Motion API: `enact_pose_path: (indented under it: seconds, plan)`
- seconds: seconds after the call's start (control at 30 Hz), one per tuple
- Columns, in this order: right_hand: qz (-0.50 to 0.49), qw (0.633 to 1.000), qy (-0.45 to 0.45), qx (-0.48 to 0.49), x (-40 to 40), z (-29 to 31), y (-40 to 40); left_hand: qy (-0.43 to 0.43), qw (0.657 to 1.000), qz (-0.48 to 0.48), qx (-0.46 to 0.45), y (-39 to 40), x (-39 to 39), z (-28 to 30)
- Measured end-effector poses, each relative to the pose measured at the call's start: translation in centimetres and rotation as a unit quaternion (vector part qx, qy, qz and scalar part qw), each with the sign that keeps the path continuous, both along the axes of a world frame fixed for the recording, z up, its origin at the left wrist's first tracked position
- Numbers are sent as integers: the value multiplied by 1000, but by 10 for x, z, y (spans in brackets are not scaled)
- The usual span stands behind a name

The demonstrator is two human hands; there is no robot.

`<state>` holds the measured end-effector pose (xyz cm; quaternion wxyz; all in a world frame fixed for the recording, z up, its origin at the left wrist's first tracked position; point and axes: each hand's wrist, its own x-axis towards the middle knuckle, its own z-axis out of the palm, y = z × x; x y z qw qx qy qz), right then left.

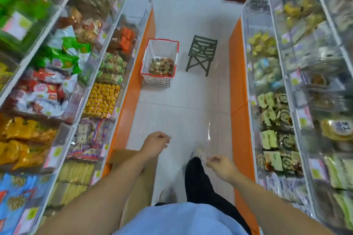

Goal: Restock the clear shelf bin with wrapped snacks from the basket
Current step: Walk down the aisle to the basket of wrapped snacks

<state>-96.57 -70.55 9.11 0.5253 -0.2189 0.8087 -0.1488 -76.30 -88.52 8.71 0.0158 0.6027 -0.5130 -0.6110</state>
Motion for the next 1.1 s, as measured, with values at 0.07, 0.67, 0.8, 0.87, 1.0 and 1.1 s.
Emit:
enact_pose_path:
  seconds: [0.07, 0.67, 0.8, 0.87, 1.0, 1.1]
  plan:
    - [1, 1000, -13, 25, -30, -7, -18, 5, 1000, 0, -5, -35, -29, 4]
    - [75, 996, -19, -42, -212, -8, -383, -59, 994, 71, 49, -244, -153, -33]
    - [103, 992, -17, -67, -227, 0, -483, -58, 987, 125, 77, -300, -165, -43]
    - [121, 990, -11, -67, -234, 7, -522, -59, 985, 142, 84, -328, -173, -41]
    - [137, 989, -18, -61, -256, 11, -581, -47, 983, 157, 84, -389, -197, -31]
    - [136, 989, -32, -48, -280, 2, -609, -36, 978, 185, 87, -432, -226, -28]
